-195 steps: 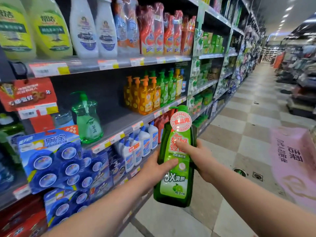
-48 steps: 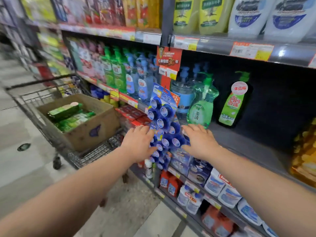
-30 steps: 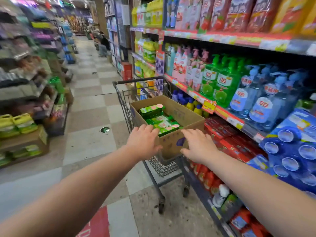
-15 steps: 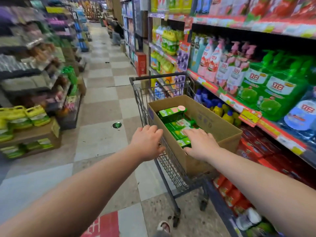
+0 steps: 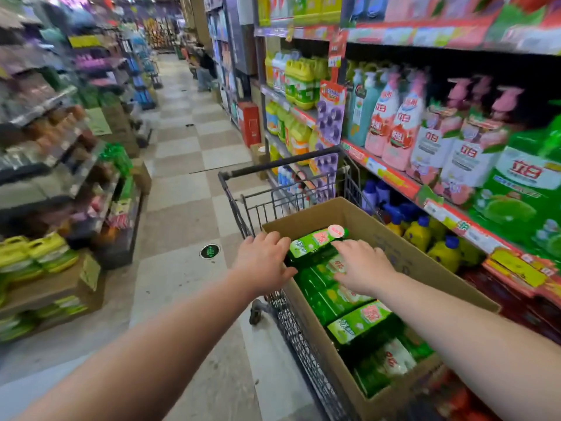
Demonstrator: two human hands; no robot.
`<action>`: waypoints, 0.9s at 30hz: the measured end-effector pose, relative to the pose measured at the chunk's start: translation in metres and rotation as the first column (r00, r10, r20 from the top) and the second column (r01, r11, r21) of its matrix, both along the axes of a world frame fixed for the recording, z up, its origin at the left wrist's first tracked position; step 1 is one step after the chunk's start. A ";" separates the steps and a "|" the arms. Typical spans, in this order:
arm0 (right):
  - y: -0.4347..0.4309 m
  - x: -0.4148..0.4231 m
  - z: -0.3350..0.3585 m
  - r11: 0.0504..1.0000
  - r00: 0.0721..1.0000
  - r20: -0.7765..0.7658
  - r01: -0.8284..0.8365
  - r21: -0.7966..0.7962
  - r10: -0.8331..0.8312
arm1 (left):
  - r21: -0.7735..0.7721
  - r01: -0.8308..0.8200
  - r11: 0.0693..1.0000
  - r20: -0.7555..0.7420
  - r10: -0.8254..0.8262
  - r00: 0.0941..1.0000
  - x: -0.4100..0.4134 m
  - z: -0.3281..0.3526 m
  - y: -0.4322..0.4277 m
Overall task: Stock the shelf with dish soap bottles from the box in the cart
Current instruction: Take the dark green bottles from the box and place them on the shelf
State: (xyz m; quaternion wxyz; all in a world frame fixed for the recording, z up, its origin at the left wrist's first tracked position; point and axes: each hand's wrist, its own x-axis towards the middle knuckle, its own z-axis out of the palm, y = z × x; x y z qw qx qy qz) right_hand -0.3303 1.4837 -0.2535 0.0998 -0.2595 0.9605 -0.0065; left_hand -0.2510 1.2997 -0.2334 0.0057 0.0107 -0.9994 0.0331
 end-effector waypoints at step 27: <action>-0.058 -0.218 -0.104 0.836 0.764 0.386 0.548 0.035 -0.517 | 0.174 0.286 0.942 0.475 -0.335 0.814 -0.324 -0.128 -0.077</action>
